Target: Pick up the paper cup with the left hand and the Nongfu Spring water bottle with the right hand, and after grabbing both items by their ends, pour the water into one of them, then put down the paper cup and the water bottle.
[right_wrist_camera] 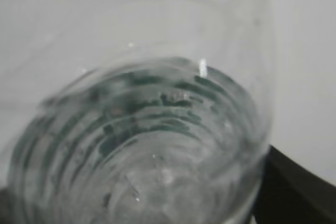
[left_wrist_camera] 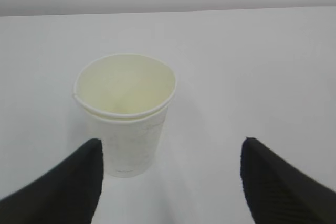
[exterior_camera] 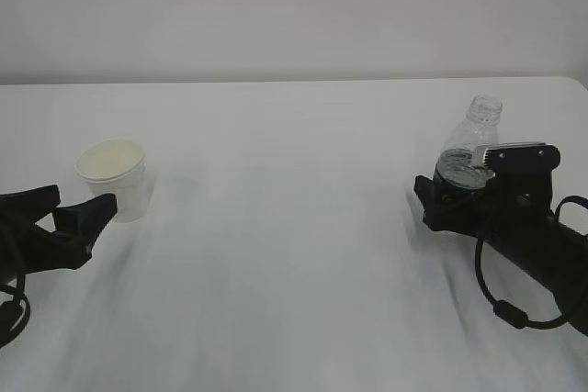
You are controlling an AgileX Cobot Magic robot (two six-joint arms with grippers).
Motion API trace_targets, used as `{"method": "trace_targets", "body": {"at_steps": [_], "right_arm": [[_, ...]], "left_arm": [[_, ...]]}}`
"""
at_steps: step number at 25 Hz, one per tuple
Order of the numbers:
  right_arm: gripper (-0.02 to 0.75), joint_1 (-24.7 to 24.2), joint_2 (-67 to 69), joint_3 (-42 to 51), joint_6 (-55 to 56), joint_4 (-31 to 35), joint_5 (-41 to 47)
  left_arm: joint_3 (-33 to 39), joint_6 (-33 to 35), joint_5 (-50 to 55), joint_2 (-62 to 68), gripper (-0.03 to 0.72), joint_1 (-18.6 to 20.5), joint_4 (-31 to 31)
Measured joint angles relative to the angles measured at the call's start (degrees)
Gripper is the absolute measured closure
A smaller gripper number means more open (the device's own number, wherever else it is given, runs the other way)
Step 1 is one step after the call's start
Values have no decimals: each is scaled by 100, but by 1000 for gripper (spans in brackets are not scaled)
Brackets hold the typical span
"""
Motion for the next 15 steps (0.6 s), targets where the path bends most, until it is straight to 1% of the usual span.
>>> {"method": "trace_targets", "body": {"at_steps": [15], "right_arm": [[101, 0, 0, -68, 0, 87, 0]], "left_arm": [[0, 0, 0, 0, 101, 0, 0]]}}
